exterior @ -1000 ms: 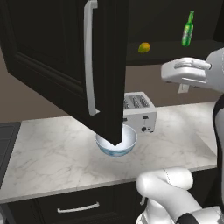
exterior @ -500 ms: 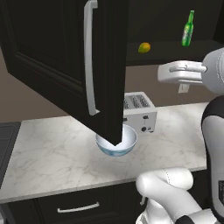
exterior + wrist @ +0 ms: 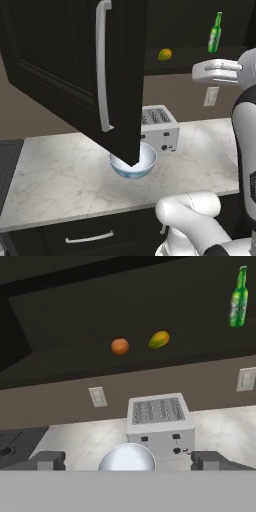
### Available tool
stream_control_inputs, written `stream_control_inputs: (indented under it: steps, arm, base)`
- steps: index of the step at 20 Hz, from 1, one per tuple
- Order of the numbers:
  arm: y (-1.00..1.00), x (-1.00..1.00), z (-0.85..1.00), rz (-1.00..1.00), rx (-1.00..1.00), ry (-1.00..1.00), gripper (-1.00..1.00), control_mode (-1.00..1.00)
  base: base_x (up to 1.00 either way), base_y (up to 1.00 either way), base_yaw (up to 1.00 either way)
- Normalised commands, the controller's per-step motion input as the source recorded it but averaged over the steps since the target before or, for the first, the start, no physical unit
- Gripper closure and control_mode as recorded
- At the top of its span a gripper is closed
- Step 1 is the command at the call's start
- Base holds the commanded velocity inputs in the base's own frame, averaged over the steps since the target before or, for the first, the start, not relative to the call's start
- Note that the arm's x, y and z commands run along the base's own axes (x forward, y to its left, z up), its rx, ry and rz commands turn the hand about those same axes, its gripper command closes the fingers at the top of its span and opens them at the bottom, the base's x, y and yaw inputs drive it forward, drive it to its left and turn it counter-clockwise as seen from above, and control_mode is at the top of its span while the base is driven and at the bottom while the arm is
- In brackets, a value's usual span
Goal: Open the cabinet. Pick the tangerine and mango from the cabinet and place them into the bowl. Then close the cabinet.
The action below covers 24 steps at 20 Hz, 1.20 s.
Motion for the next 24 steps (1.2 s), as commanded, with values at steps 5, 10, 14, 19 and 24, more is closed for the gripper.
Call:
stream_control_inputs:
  steps: [5,10,14,19,24]
  arm:
    - [-0.31,0.77,-0.01,0.0,0.0,-0.02,-1.0,-1.0]
    - [-0.04,0.87,0.0,0.0,0.0,0.0,-1.0,-1.0]
    - [0.0,0.93,0.0,0.0,0.0,0.0,-1.0,-1.0]
    - [0.03,0.84,0.0,0.0,0.0,0.0,-1.0,-1.0]
    - [0.35,0.69,0.0,0.0,-0.04,0.0,-1.0,-1.0]
  base:
    - [0.0,0.0,0.0]
    - [0.0,0.0,0.0]
    - [0.0,0.0,0.0]
    - [0.0,0.0,0.0]
    - [0.0,0.0,0.0]
